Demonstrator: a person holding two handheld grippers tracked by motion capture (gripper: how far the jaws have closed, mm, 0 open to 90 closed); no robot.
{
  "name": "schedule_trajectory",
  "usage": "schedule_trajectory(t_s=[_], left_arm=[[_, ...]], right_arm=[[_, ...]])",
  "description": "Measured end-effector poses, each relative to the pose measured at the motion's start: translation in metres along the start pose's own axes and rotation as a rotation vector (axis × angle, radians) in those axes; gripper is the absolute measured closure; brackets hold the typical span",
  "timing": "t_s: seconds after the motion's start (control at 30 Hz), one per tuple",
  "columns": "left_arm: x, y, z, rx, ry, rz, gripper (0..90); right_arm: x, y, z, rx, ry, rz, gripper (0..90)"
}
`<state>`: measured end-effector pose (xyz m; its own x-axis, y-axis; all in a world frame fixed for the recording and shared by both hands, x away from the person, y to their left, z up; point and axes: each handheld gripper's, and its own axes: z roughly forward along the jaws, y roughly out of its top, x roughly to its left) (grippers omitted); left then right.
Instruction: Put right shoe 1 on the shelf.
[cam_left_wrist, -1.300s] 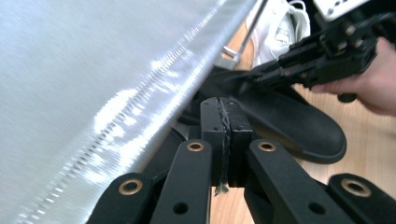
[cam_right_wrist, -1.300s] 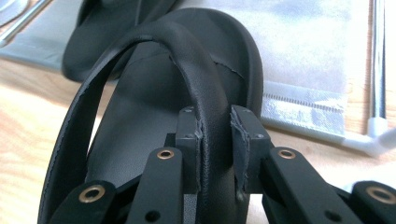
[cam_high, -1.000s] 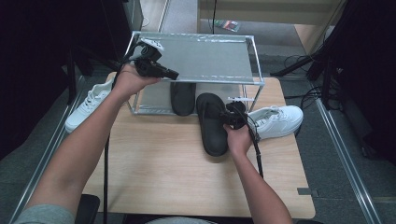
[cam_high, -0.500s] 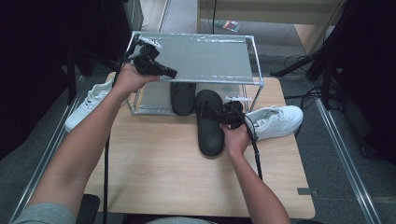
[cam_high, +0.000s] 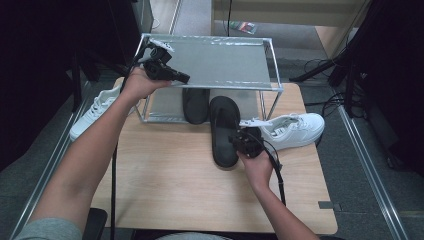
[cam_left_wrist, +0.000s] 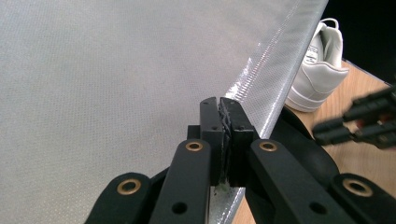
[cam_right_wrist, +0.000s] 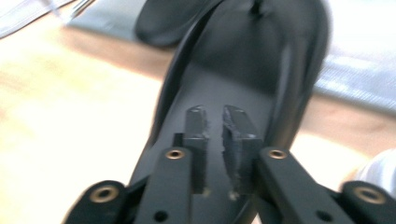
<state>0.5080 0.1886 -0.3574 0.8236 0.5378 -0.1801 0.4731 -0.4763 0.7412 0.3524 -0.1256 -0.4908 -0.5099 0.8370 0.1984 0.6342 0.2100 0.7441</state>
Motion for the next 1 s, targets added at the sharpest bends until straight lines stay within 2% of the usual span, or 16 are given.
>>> schedule_trajectory(t_s=[0.07,0.2,0.27,0.33,0.5,0.63,0.73,1.0], left_arm=[[-0.001,0.000,0.000,0.002,0.002,0.007,89.1],[-0.001,0.000,0.000,0.003,0.010,0.009,89.0],[-0.001,0.000,0.000,0.001,0.011,0.013,89.0],[-0.002,-0.001,0.000,-0.003,0.010,0.012,89.0],[-0.002,-0.001,0.000,-0.002,0.011,0.014,88.8],[-0.002,-0.001,0.001,-0.005,0.014,0.016,88.5],[-0.002,-0.001,0.000,-0.003,0.013,0.015,88.5],[-0.001,-0.001,0.000,-0.003,0.010,0.004,88.2]], right_arm=[[0.004,-0.009,-0.004,0.013,0.024,-0.008,89.5],[0.009,-0.026,-0.013,0.031,0.049,-0.022,90.0],[0.012,-0.035,-0.019,0.007,0.050,-0.042,90.0],[0.017,-0.047,-0.024,-0.032,0.017,-0.075,90.0],[0.023,-0.066,-0.019,0.039,0.024,-0.070,90.0],[0.022,-0.070,-0.015,0.063,0.014,-0.077,90.0],[0.019,-0.069,-0.014,0.059,0.030,-0.070,90.0],[0.017,-0.065,-0.008,0.050,0.020,-0.092,90.0]])
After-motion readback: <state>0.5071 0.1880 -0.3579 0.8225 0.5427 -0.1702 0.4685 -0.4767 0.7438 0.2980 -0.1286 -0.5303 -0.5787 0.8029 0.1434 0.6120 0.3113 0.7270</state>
